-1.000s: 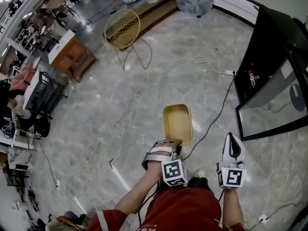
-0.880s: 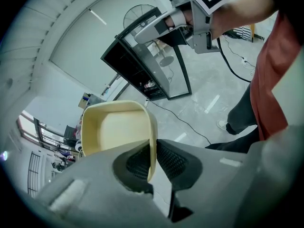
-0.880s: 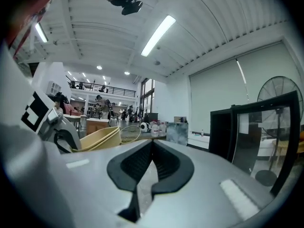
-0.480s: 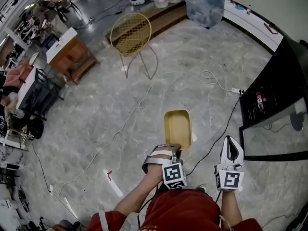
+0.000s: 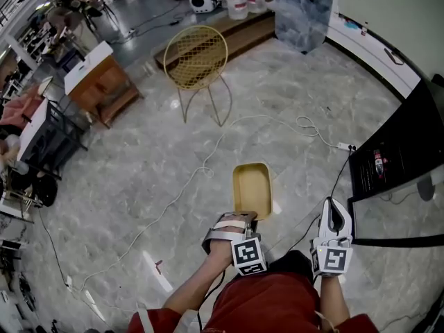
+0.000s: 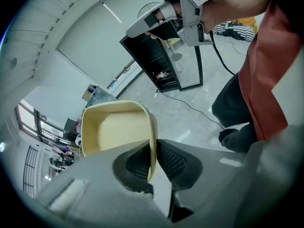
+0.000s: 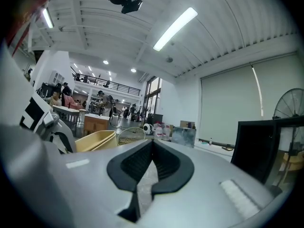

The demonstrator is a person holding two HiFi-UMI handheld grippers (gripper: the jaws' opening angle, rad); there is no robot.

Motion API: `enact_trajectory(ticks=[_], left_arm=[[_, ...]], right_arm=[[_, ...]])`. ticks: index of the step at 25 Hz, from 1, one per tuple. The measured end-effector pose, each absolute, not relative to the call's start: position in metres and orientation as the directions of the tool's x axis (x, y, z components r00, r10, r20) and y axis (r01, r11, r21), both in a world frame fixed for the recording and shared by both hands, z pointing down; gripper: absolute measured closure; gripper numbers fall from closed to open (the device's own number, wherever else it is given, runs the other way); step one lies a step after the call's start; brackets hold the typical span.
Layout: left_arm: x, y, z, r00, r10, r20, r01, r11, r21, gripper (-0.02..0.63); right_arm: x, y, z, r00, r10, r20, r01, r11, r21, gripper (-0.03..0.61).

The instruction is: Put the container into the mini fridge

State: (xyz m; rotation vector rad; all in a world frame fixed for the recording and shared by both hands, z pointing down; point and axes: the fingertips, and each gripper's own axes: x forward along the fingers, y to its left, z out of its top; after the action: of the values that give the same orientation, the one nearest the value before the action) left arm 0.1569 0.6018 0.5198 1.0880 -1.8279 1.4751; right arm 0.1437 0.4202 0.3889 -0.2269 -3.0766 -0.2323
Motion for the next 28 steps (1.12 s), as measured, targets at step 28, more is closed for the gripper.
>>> enact_trajectory(ticks=[28], left_arm=[[-0.061, 0.463, 0.530, -0.428, -0.300, 0.852, -0.874, -0.102, -0.475, 0.584]], right_arm=[[-0.056, 0.269, 0.418, -0.994, -0.053, 0.097, -0.047, 0.997, 0.067, 0.578]])
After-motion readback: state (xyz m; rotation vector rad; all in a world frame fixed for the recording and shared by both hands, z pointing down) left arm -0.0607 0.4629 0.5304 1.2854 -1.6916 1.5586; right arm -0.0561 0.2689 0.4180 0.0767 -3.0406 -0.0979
